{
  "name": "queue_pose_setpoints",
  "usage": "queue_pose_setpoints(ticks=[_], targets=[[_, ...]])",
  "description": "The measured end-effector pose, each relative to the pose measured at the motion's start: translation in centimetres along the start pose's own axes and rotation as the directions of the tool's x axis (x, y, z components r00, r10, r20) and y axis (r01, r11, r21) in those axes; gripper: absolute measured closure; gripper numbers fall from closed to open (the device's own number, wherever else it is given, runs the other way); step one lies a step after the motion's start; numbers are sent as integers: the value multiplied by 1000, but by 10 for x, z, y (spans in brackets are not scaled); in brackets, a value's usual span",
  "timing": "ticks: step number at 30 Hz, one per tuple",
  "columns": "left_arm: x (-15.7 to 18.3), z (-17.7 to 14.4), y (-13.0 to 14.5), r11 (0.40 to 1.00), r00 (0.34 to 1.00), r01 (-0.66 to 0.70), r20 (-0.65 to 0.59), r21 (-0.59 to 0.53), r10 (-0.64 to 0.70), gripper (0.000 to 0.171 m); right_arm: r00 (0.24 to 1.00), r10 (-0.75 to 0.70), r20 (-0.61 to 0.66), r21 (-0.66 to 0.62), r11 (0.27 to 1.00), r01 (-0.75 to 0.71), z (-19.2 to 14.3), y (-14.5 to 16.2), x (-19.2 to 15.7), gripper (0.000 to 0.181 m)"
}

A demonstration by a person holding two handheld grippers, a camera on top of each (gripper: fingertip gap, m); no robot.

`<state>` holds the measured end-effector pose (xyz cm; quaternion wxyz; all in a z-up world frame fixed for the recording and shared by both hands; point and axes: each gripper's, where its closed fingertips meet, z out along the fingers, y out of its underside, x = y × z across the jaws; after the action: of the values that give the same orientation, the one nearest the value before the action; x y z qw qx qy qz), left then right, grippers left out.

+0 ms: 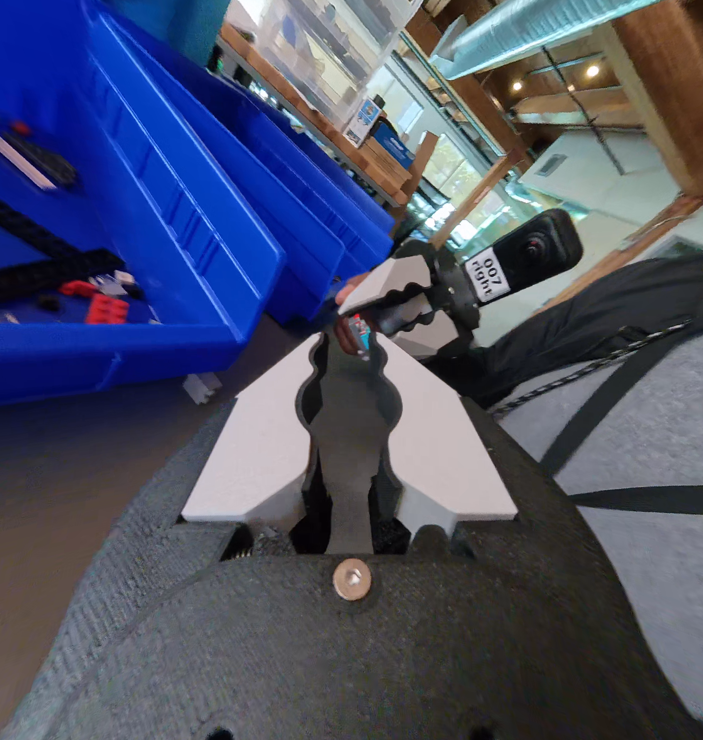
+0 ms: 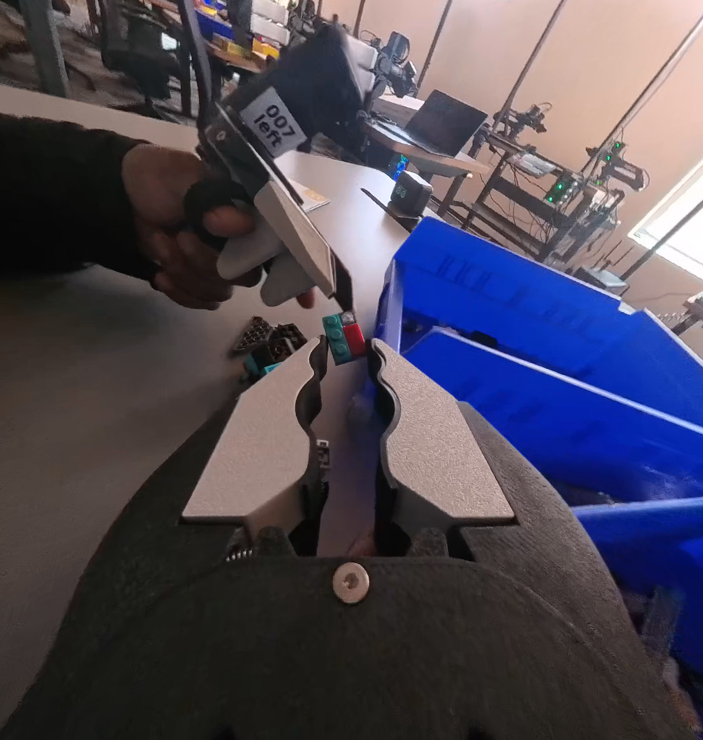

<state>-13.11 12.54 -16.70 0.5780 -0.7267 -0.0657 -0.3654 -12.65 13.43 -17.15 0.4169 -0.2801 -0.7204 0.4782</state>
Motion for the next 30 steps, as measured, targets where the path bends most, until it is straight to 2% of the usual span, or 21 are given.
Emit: queue_pose_setpoints(ticks=[4, 8, 10, 15, 19, 24, 30], targets=[[4, -8, -23, 965, 971, -234, 81, 115, 226, 138, 994, 105, -2, 27, 994, -105, -3, 2, 2, 161], [14, -21, -45, 910, 942, -334, 117, 245, 314, 124, 980, 198, 37, 80, 977, -200, -3, -2, 1, 161], [10, -27, -50, 894, 932, -358, 157, 271, 326, 120, 970, 237, 61, 100, 965, -242, -3, -4, 1, 161], [2, -30, -51, 895, 921, -372, 217, 246, 323, 118, 939, 323, 120, 115, 935, -336, 0, -7, 0, 161], [7, -23, -43, 906, 923, -374, 175, 201, 342, 125, 905, 389, 171, 148, 898, -414, -2, -14, 2, 161], [21, -16, -39, 905, 930, -368, 91, 214, 357, 135, 850, 452, 272, 211, 834, -510, -6, -34, 3, 161], [31, -7, -33, 893, 912, -410, 63, 184, 406, 138, 806, 502, 313, 214, 790, -575, -6, -37, 6, 161]])
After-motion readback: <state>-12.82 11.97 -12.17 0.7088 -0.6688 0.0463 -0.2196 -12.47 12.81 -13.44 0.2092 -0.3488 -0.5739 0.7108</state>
